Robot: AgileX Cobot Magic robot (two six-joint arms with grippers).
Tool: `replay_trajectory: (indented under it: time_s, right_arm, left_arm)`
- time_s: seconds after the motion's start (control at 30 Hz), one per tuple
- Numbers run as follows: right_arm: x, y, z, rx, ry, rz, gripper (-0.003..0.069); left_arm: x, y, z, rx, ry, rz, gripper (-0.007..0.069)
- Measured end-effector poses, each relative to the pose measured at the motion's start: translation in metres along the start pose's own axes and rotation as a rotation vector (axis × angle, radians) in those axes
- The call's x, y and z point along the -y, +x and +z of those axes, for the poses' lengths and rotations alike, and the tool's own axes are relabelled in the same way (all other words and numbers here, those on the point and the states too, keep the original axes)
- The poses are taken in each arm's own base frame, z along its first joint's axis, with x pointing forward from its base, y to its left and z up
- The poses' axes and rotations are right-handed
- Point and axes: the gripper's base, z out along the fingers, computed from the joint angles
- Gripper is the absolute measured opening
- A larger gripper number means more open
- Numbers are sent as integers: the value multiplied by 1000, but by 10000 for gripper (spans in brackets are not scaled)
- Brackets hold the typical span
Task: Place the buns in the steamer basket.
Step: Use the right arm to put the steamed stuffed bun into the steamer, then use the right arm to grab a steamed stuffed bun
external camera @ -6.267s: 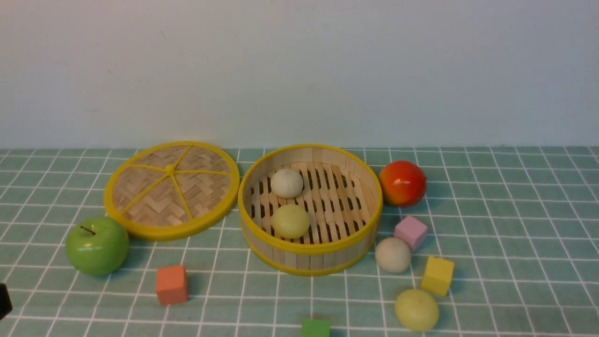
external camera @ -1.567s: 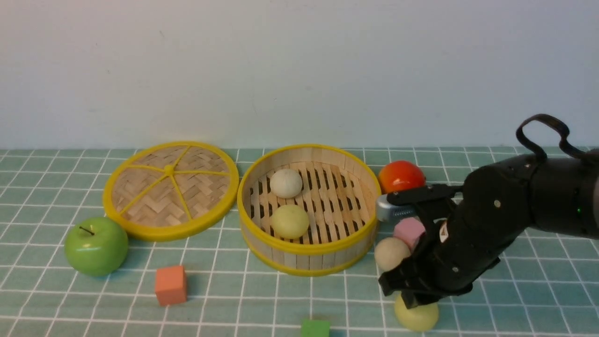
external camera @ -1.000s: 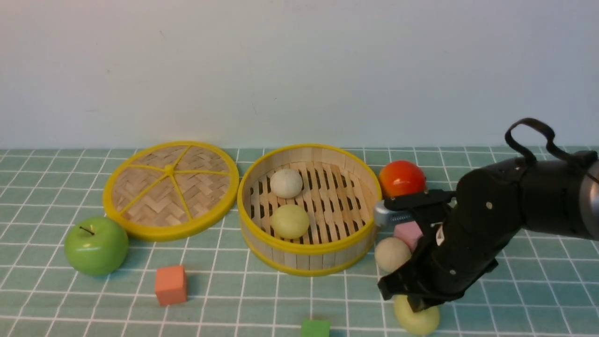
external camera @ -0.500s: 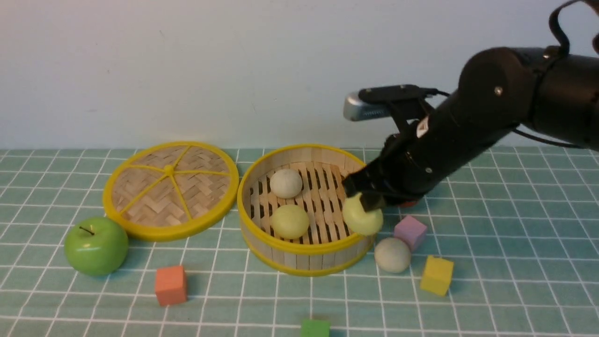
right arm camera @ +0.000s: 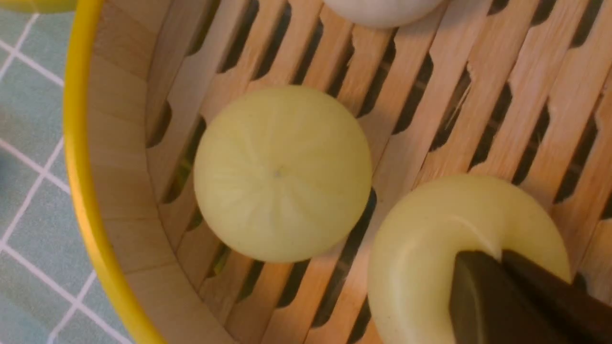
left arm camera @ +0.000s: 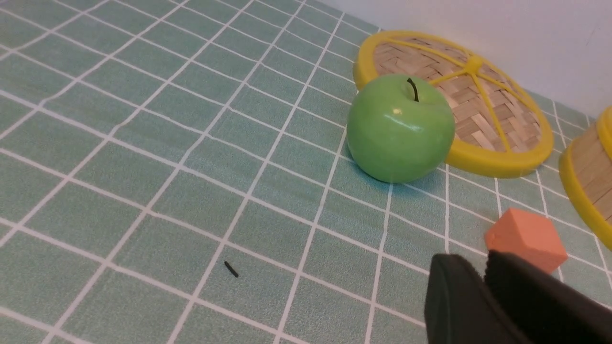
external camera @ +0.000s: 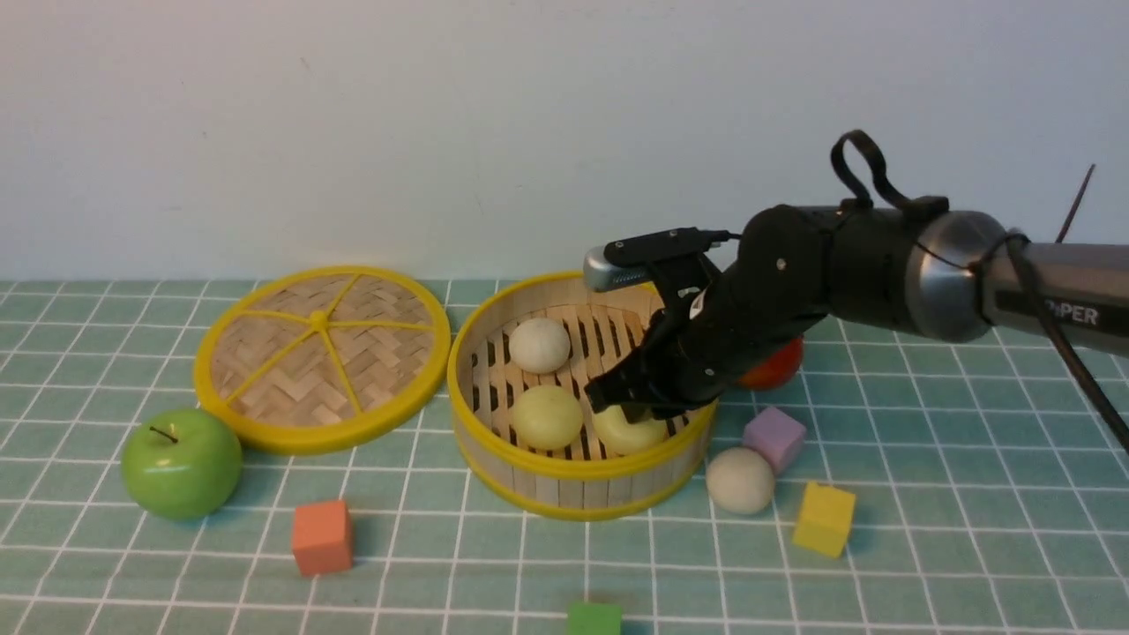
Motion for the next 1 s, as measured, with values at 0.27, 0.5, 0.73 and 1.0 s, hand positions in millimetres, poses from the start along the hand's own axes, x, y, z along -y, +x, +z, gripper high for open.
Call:
replay_trajectory:
  time_s: [0.27, 0.5, 0.73, 1.0]
  right_arm:
    - [-1, -2, -4, 8, -2, -2, 155]
    - [-9, -4, -51, -44, 13, -78, 335]
    - [-6, 7, -92, -179, 110, -103, 320]
    - [5, 41, -67, -251, 143, -24, 251]
  left_arm:
    - [0, 0, 0, 0, 0, 0, 118]
    - [0, 0, 0, 0, 0, 0, 127]
    - [0, 0, 0, 0, 0, 0, 130]
    - [0, 0, 0, 0, 0, 0, 130]
